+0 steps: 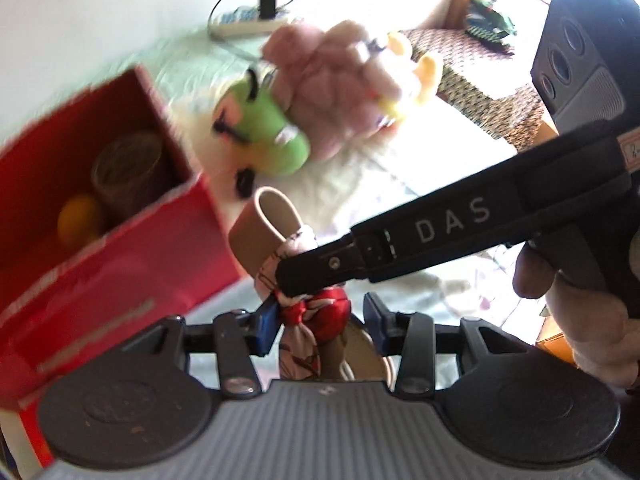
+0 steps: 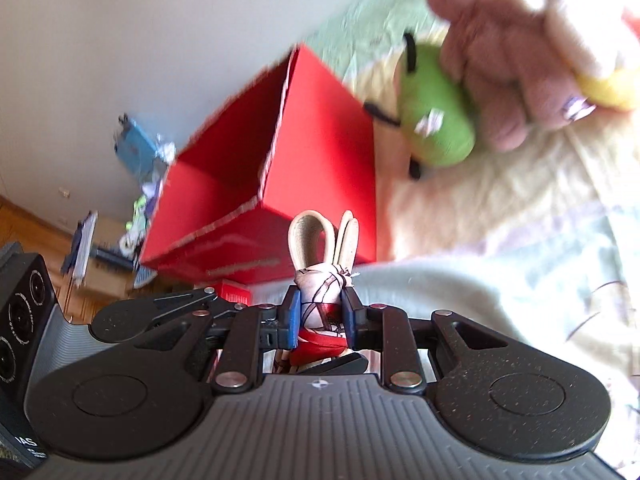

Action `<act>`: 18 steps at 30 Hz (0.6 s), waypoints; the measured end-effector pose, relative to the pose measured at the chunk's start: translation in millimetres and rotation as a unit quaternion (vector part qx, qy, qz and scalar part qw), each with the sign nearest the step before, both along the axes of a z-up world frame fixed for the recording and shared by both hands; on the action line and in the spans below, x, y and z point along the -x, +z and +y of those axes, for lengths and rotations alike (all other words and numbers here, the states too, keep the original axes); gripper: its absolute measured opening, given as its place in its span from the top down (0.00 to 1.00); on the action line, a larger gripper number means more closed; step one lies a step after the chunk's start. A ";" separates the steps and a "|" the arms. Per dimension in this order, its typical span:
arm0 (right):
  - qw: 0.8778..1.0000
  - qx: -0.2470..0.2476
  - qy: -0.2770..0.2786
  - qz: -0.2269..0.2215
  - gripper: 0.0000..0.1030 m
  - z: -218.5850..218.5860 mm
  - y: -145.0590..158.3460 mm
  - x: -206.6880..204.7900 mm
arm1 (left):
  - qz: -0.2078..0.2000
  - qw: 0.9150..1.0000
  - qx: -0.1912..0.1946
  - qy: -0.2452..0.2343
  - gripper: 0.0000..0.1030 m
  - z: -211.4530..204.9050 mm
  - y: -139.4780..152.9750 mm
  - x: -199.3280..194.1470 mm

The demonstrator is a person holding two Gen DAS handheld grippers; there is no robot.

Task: Organize objects
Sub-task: 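Lift the cloth pouch with the right gripper and carry it over the box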

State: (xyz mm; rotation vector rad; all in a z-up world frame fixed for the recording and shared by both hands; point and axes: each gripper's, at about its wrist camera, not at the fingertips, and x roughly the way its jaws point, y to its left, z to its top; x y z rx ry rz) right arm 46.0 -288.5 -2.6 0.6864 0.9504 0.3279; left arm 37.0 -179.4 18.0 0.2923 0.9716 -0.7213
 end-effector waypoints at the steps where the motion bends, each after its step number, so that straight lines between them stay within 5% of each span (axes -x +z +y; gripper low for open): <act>1: 1.000 0.003 -0.007 -0.006 0.77 -0.7 5.4 1.1 | -0.007 1.000 0.004 -0.006 0.58 -2.4 3.9 -0.2; 9: 0.996 0.013 -0.044 -0.074 0.77 -11.6 44.3 3.9 | -0.065 0.996 0.046 -0.027 0.58 -7.9 48.0 -9.8; 18: 0.988 0.027 -0.009 -0.151 0.77 28.4 89.4 -53.1 | -0.132 0.989 0.065 0.012 0.58 31.5 95.2 -48.1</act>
